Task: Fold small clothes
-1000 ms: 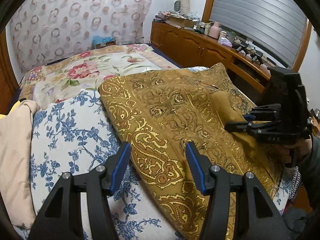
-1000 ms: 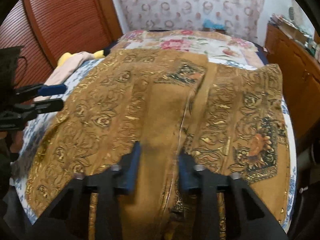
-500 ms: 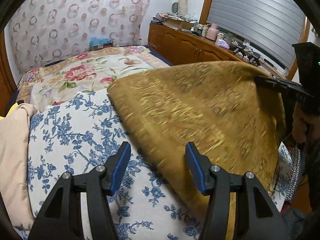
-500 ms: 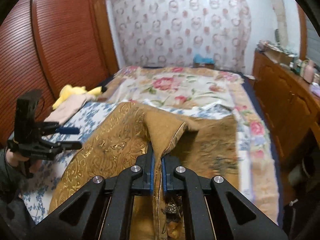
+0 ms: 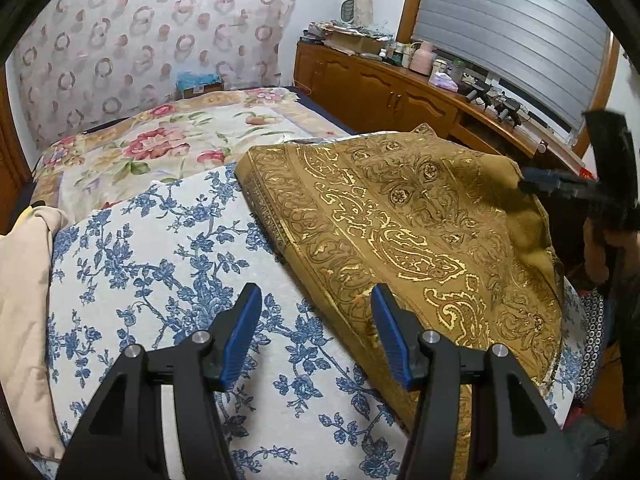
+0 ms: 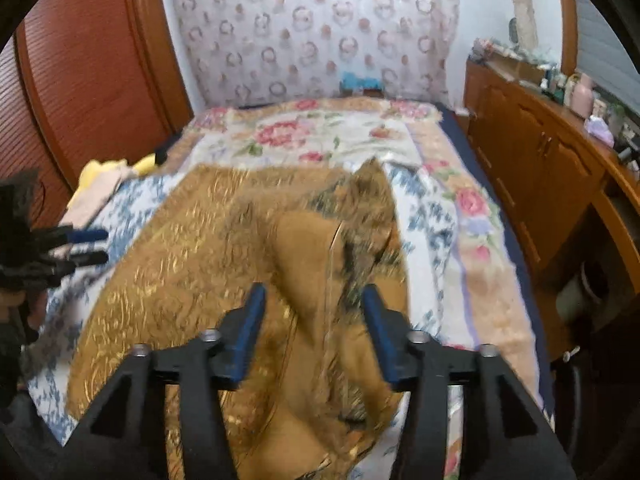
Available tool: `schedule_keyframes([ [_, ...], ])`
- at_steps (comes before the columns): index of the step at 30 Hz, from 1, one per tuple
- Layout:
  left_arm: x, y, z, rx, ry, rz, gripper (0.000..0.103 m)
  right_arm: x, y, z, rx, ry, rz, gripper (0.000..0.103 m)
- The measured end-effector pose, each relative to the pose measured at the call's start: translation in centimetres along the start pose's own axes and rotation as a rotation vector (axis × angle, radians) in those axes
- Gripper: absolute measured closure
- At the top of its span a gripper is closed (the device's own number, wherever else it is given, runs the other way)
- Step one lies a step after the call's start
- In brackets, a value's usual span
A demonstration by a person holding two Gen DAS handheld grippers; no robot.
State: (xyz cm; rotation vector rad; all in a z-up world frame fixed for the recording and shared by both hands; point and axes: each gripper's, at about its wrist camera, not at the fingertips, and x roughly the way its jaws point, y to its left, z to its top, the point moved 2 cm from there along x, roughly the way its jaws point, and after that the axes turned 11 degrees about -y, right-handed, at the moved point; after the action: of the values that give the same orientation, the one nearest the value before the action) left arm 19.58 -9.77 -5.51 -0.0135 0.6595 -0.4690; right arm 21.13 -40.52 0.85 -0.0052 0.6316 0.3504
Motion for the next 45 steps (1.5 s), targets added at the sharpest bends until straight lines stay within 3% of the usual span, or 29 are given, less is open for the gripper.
schedule_keyframes([
  [6, 0.2, 0.3, 0.0, -0.005, 0.003, 0.011, 0.047, 0.3, -0.7, 4.7, -0.035, -0.078, -0.002, 0.049],
  [13, 1.0, 0.3, -0.2, -0.008, 0.023, 0.016, 0.047, 5.5, -0.6, 7.5, -0.12, -0.039, -0.012, 0.05],
  [17, 1.4, 0.5, -0.4, -0.011, 0.035, 0.02, 0.047, 8.8, -1.1, 7.5, -0.134, 0.007, -0.008, 0.059],
  [22, 2.1, 0.7, -0.6, -0.02, 0.052, 0.018, 0.047, 12.4, -1.8, 6.3, -0.112, 0.093, 0.019, 0.06],
  [30, 3.1, 0.8, -1.0, -0.028, 0.074, 0.009, 0.047, 14.5, -1.5, 4.3, -0.114, 0.184, 0.046, 0.06],
  [35, 3.3, 0.8, -1.2, -0.033, 0.079, 0.006, 0.047, 14.6, -1.7, 4.0, -0.106, 0.194, 0.063, 0.061],
  [36, 3.3, 0.8, -1.2, -0.033, 0.079, 0.006, 0.047, 14.5, -1.5, 4.1, -0.114, 0.191, 0.073, 0.076],
  [38, 3.3, 0.7, -1.1, -0.032, 0.077, 0.008, 0.047, 13.9, -0.9, 4.5, -0.159, 0.164, 0.075, 0.089],
  [43, 2.7, 0.8, -1.0, -0.029, 0.056, 0.016, 0.047, 11.0, 0.5, 6.8, -0.22, 0.026, 0.043, 0.095],
  [45, 2.5, 0.8, -0.9, -0.028, 0.051, 0.015, 0.047, 9.3, 1.3, 7.9, -0.27, -0.063, -0.015, 0.095],
])
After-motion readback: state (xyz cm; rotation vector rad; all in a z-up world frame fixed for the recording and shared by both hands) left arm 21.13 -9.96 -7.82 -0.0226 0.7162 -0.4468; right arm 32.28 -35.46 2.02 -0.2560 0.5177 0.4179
